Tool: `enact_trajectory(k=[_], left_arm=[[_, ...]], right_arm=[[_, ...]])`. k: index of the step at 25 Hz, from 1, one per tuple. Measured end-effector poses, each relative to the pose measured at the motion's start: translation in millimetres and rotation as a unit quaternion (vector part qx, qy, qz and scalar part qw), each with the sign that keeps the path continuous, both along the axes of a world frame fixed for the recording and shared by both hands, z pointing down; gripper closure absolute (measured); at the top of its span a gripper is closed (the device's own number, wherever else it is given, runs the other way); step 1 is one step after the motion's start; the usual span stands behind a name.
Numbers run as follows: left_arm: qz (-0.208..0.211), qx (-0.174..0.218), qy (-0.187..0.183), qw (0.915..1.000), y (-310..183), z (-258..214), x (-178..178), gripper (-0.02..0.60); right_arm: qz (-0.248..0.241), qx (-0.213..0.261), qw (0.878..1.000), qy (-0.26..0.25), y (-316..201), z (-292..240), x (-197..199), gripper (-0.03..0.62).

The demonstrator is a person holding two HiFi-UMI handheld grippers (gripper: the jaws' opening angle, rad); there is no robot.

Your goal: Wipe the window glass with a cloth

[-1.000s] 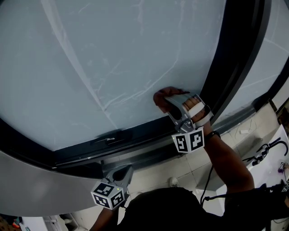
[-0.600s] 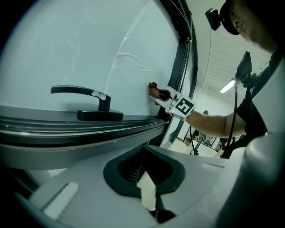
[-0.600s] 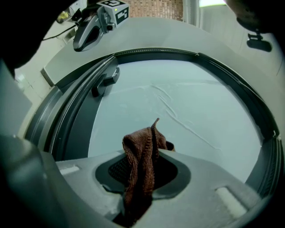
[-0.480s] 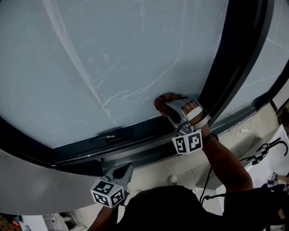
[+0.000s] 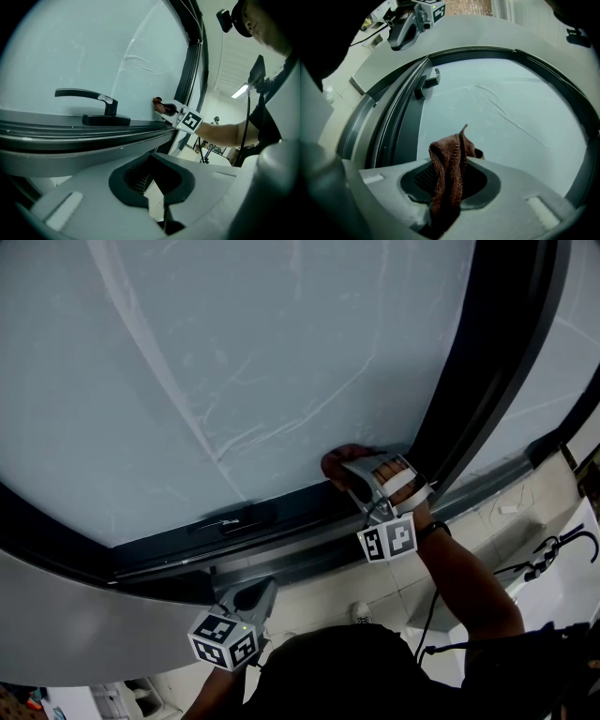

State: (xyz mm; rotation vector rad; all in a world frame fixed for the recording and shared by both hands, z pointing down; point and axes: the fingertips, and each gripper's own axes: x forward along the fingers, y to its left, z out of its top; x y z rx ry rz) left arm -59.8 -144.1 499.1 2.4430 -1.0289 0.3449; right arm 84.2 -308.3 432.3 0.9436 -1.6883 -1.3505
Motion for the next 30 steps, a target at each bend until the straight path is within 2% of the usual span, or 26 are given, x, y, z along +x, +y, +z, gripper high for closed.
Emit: enact_trajectory(k=[16, 30], left_arm=[[-0.004, -0.002, 0.001, 1.0, 1, 1, -2, 0.565], [-0.003, 0.001, 0.003, 1.0, 2, -1, -2, 0.565]], right_arm=[[0.003, -0.039, 0.999, 0.025, 0, 38, 1, 0.516], [0.005, -0.043, 0.998, 0.043, -1, 41, 1, 0.517]])
